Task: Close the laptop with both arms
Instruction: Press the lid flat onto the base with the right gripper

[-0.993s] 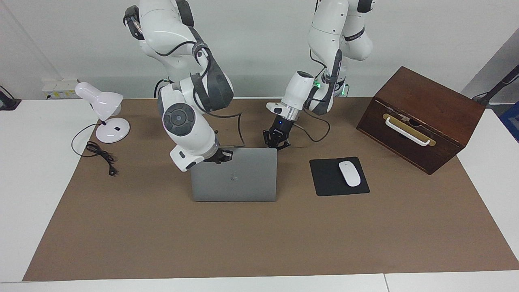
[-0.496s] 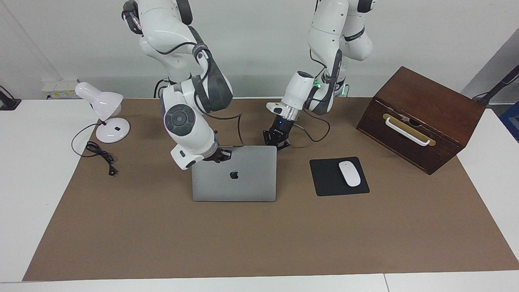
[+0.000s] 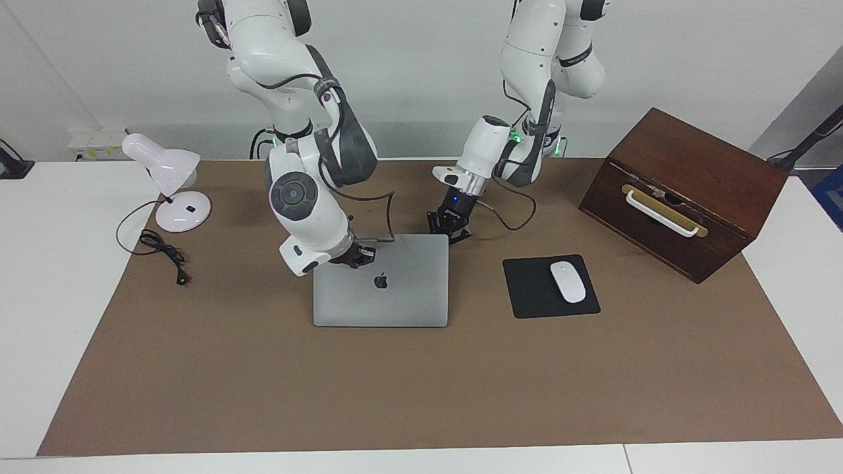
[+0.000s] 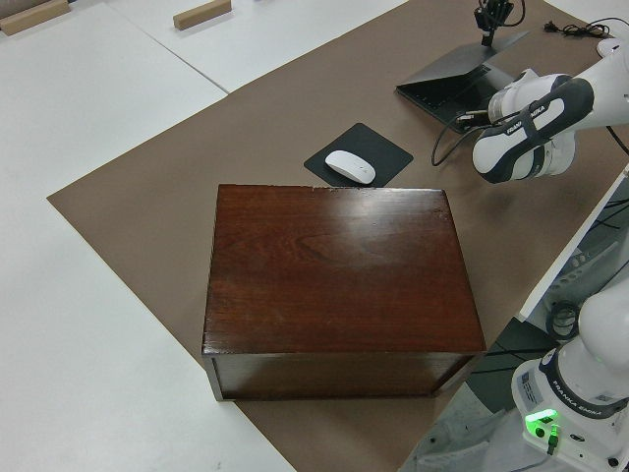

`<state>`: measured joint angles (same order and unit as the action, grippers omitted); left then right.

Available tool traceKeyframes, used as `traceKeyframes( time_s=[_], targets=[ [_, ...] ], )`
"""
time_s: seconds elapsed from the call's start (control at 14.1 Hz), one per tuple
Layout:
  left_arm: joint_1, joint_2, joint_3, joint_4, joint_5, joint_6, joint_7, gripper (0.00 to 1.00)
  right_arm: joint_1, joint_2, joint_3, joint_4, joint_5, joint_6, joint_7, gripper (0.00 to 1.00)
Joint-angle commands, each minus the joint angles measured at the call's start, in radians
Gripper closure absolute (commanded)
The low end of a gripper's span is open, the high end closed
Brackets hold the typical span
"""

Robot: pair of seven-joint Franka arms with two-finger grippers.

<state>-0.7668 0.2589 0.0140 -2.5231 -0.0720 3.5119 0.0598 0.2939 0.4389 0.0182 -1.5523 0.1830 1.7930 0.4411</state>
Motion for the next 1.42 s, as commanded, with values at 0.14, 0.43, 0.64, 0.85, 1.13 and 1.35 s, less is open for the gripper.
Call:
traceKeyframes(
  time_s=[0.14,0.43,0.64,0.85,1.13,1.35],
  targets=[
    [-0.017,0.013,0.021,-0.059,-0.017,-0.011,0.026,1.0,0.002,-0.04,0.008,-0.109,0.032,0.088,-0.001,1.0],
    [-0.017,0.013,0.021,-0.059,-0.017,-0.011,0.025,1.0,0.004,-0.042,0.008,-0.12,0.032,0.108,0.001,1.0],
    [-0.017,0.013,0.021,-0.059,-0.017,-0.011,0.025,1.0,0.005,-0.045,0.009,-0.144,0.033,0.137,0.002,1.0],
    [-0.017,0.013,0.021,-0.059,-0.017,-0.011,0.025,1.0,0.005,-0.055,0.009,-0.17,0.035,0.144,0.002,1.0],
    [-0.017,0.013,0.021,-0.059,-0.017,-0.011,0.026,1.0,0.024,-0.074,0.009,-0.21,0.035,0.167,0.002,1.0],
    [-0.017,0.013,0.021,-0.059,-0.017,-0.011,0.026,1.0,0.025,-0.078,0.009,-0.227,0.035,0.17,0.004,1.0]
  ],
)
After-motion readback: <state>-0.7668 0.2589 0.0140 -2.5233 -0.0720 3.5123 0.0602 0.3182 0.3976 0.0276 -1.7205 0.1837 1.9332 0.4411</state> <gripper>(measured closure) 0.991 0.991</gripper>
